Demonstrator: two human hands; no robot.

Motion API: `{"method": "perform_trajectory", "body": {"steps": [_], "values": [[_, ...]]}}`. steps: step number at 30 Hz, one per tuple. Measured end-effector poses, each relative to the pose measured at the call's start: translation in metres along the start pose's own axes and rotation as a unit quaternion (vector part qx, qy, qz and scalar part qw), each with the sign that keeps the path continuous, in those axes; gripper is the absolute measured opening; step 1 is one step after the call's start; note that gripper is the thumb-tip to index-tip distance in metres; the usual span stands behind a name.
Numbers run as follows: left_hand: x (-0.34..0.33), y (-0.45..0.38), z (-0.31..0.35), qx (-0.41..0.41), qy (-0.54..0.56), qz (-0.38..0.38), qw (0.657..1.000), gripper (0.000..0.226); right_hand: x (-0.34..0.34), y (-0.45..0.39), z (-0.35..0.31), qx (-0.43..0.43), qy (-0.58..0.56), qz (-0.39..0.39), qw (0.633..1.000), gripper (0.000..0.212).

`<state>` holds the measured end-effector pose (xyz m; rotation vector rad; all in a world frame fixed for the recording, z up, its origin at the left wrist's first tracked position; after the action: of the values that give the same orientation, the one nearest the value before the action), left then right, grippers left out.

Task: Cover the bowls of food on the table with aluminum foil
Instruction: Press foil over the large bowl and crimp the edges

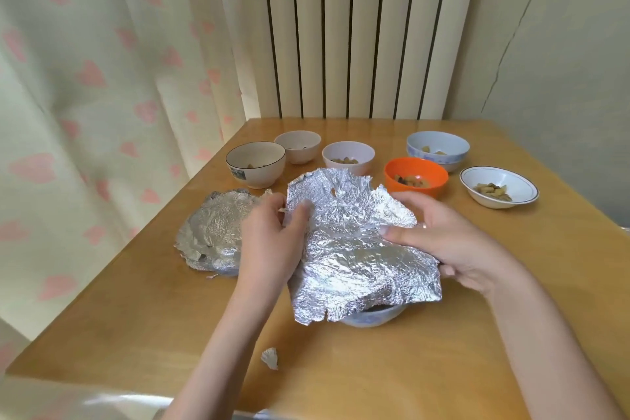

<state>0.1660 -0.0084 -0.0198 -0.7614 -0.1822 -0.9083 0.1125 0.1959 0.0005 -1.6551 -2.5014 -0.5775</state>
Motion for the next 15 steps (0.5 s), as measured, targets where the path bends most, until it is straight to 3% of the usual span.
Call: {"method": "perform_trajectory", "body": {"steps": [4,9,13,15], "values": [[-0.004,0.011,0.009,-0.045,-0.101,-0.019,0.994,0.042,-0.002,0.000,0.010,0.001,0.102,0.100,0.990,0.044],[-0.006,0.017,0.010,-0.062,-0.171,-0.052,0.982,0.024,-0.008,0.002,0.030,0.000,0.168,0.173,0.970,0.045],[-0.009,0.018,0.010,-0.038,-0.206,-0.070,0.975,0.027,-0.008,-0.002,0.032,0.025,0.165,0.205,0.964,0.036],[-0.010,0.021,0.008,-0.033,-0.226,-0.055,0.972,0.043,-0.008,-0.001,0.032,0.040,0.179,0.218,0.959,0.036]]}}
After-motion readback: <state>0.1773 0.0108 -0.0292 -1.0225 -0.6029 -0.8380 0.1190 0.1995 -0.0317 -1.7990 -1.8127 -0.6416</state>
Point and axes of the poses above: each hand's wrist, its own y-axis away from the middle knuckle, its own x-axis out of the back of the hand, z = x × y, the point moved 1 cm from there along -y, towards the middle knuckle, and after that the axes turned 9 degrees about -x, right-handed, at the moved point
